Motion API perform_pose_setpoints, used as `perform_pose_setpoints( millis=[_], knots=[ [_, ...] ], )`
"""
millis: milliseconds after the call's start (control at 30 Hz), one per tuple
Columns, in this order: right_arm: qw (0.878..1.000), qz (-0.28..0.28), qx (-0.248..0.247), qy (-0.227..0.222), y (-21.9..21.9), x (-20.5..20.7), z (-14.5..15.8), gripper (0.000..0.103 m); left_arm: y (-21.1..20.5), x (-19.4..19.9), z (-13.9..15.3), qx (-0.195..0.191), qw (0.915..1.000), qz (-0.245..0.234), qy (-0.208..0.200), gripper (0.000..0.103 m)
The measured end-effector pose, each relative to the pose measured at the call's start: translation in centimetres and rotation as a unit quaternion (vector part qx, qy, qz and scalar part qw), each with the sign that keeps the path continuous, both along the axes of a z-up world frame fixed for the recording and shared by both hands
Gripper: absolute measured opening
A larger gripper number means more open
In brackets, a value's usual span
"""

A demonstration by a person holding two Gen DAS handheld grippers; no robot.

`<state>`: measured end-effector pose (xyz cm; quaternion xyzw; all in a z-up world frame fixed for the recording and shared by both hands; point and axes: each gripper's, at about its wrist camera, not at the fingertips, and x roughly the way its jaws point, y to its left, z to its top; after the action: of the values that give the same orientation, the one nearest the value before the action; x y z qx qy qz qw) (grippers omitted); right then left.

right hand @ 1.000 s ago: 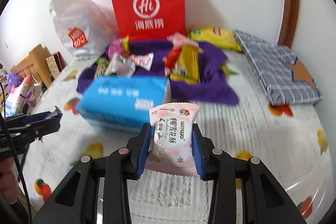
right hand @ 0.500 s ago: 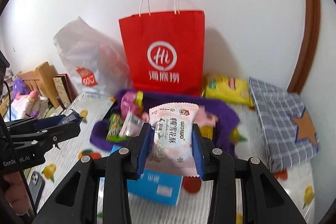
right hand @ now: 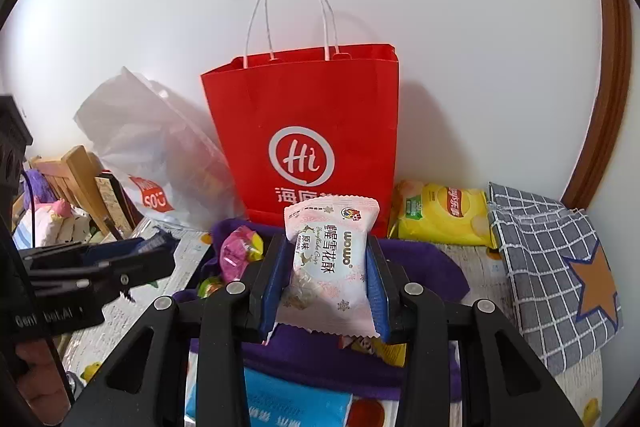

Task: Organize snacks
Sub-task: 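Lift the blue packet and pink-white packet over the purple towel with both tools, then lower the blue packet and pink-white packet onto the towel with both tools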

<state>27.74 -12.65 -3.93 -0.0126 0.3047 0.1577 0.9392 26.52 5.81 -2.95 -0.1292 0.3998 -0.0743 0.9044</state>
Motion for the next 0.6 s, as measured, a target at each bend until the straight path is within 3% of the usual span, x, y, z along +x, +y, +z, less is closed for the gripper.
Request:
perform_pose_setpoints(
  millis=[133,267,600],
  knots=[
    [1.0,0.003,-0.003,0.01,-0.1,1.6,-1.9,0.038,0.5,1.6,-0.8,0.011,0.9998,0.015,-0.011,0.042],
    [0.998,-0.001,-0.048,0.033,0.3,3.6,-4.4,0.038,1.2,3.4,-2.9,0.022,0.9991,0.026,0.025,0.042],
    [0.997,0.02,-0.023,0.068,-1.2,4.9,-6.2,0.038,4.1,4.3,-3.7,0.022,0.9966,0.071,0.037,0.042]
  ],
)
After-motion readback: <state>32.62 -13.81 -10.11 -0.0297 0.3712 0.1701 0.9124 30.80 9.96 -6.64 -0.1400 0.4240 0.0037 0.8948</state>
